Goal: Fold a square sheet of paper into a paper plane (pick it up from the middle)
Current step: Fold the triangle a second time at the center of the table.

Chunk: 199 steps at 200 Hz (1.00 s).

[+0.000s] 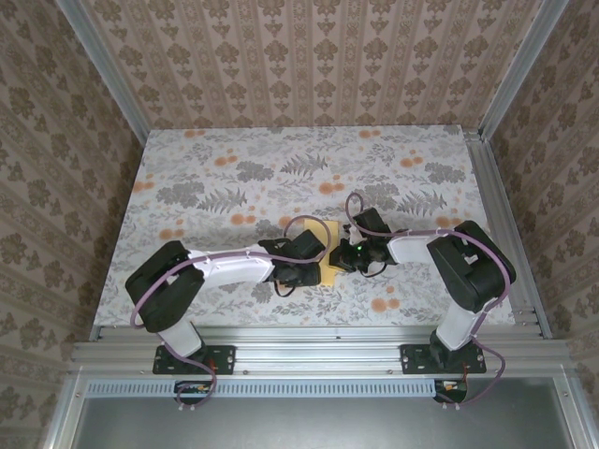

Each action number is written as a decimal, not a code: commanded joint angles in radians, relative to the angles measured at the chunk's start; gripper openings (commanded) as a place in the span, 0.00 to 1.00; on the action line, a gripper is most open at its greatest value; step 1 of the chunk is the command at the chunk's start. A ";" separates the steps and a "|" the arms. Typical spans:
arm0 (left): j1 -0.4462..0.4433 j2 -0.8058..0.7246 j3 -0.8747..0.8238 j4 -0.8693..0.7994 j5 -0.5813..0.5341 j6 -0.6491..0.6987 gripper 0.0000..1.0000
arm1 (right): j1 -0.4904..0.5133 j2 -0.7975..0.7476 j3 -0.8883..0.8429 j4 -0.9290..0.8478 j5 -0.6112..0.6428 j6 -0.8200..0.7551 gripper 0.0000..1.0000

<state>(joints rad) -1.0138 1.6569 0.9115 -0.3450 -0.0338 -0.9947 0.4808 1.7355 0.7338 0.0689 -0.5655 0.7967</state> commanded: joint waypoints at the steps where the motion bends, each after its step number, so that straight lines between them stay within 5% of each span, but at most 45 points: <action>1: 0.008 -0.018 0.020 0.010 -0.001 -0.011 0.45 | 0.007 0.032 -0.025 -0.014 0.013 -0.013 0.11; 199: 0.079 -0.030 0.025 0.074 0.069 0.054 0.44 | 0.004 0.029 -0.023 -0.001 0.007 -0.011 0.11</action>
<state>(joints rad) -0.9485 1.6310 0.9234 -0.2756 0.0048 -0.9707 0.4816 1.7367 0.7307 0.0803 -0.5671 0.7921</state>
